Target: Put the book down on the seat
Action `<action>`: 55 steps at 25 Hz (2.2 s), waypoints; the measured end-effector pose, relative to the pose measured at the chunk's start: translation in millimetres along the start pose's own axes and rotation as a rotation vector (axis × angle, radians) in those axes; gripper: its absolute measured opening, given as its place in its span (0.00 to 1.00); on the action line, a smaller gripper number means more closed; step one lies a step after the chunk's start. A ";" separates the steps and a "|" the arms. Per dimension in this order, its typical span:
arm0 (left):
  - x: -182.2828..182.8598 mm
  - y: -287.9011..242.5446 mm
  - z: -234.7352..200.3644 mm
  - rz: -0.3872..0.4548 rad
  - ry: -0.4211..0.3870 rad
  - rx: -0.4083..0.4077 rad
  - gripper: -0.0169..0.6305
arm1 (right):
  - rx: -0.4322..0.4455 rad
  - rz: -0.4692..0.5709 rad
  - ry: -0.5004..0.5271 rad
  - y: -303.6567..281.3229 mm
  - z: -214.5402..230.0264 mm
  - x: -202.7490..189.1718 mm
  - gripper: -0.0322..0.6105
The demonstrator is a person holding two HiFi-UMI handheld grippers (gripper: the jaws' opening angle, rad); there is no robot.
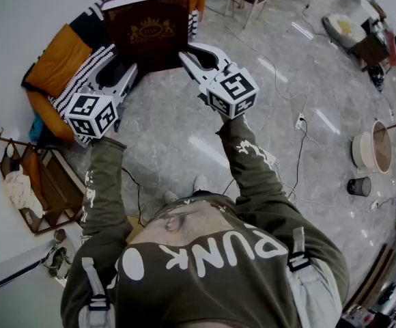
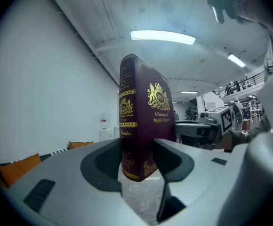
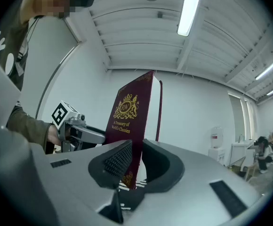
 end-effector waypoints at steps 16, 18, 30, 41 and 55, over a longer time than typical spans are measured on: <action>-6.8 -7.2 -5.9 -0.008 0.014 -0.003 0.32 | 0.015 0.002 -0.013 -5.0 5.0 -0.3 0.17; -10.3 -10.6 -7.0 -0.015 0.020 -0.004 0.32 | 0.013 -0.002 -0.015 -6.0 7.6 -3.6 0.17; -18.2 -51.0 9.1 -0.051 0.023 0.030 0.32 | 0.039 -0.006 -0.036 5.8 51.2 -19.5 0.17; -33.8 -86.1 0.9 -0.074 0.028 0.041 0.32 | 0.052 -0.011 -0.055 -2.4 84.2 -43.8 0.17; -58.8 -211.6 -129.0 -0.082 0.081 0.013 0.32 | 0.019 -0.055 -0.065 -130.1 199.6 -91.6 0.17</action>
Point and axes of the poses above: the fingertips, and each gripper's own axes: y backward along the fingers, z to its right, x out of its top, the point moved 3 cm from there along y, backward along the fingers, and after that the axes turned 3 degrees about z, right-handed, at the moved point
